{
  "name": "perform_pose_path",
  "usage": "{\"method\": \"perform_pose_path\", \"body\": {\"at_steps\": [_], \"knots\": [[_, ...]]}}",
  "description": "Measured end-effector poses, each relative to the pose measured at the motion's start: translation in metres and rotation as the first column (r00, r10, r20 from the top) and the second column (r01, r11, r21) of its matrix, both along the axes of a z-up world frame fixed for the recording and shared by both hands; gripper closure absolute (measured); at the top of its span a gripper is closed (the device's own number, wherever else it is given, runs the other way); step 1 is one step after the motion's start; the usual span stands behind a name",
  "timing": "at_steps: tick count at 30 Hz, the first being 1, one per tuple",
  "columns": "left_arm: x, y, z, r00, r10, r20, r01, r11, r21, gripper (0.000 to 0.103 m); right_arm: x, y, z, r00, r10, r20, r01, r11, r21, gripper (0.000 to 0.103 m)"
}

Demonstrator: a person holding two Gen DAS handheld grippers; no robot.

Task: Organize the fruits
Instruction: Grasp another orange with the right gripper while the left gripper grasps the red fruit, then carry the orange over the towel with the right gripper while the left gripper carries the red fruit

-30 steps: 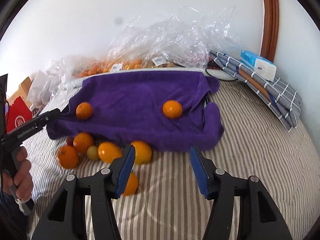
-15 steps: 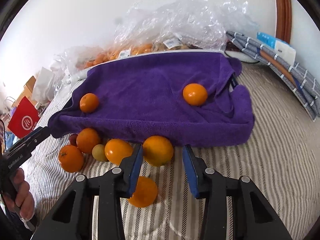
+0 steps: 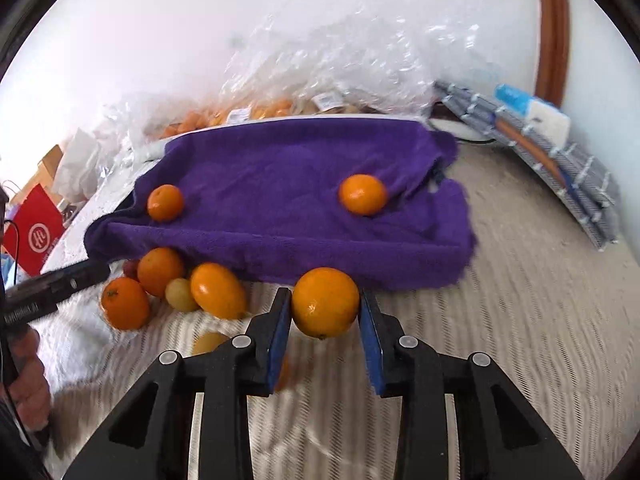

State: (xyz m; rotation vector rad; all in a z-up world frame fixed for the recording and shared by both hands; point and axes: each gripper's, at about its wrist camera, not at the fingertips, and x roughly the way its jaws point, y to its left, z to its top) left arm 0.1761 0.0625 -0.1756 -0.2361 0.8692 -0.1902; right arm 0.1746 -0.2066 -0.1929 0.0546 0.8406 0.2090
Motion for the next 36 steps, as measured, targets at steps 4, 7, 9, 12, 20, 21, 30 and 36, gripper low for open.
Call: {"method": "perform_pose_path", "body": {"at_steps": [4,7,9,12,20,21,30,36], "knots": [[0.015,-0.011,0.000,0.999,-0.029,-0.040,0.029,1.000,-0.002,0.059,-0.006,-0.011,-0.001,1.000,-0.006,-0.004,0.006,1.000,0.014,0.069],[0.024,-0.018,-0.005,0.996,-0.024,-0.082,0.025,1.000,0.014,0.068,-0.008,-0.014,0.000,1.000,-0.005,0.013,0.004,0.999,0.034,0.069],[0.026,-0.019,-0.010,0.995,-0.021,-0.100,0.021,1.000,0.002,0.070,-0.006,-0.015,-0.001,1.000,-0.012,0.002,0.012,0.999,0.039,0.069],[0.029,-0.016,-0.014,0.991,-0.024,-0.129,0.022,1.000,-0.012,0.081,-0.005,-0.021,-0.002,1.000,-0.025,-0.005,0.025,0.997,0.073,0.069],[0.016,0.003,-0.010,0.994,0.036,-0.102,-0.039,0.999,-0.033,0.081,-0.003,-0.023,-0.003,0.998,-0.058,-0.010,0.059,0.995,0.078,0.069],[0.013,0.006,-0.008,0.994,0.054,-0.090,-0.056,0.998,-0.017,0.081,-0.002,-0.024,-0.003,0.998,-0.064,-0.013,0.065,0.994,0.083,0.069],[0.014,0.006,-0.013,0.991,0.082,-0.109,-0.078,0.996,0.041,0.081,-0.001,-0.027,-0.005,0.997,-0.071,-0.026,0.073,0.993,0.090,0.069],[0.011,0.003,-0.013,0.992,0.086,-0.096,-0.080,0.995,0.059,0.081,-0.001,-0.029,-0.006,0.996,-0.081,-0.025,0.083,0.992,0.092,0.069]]}}
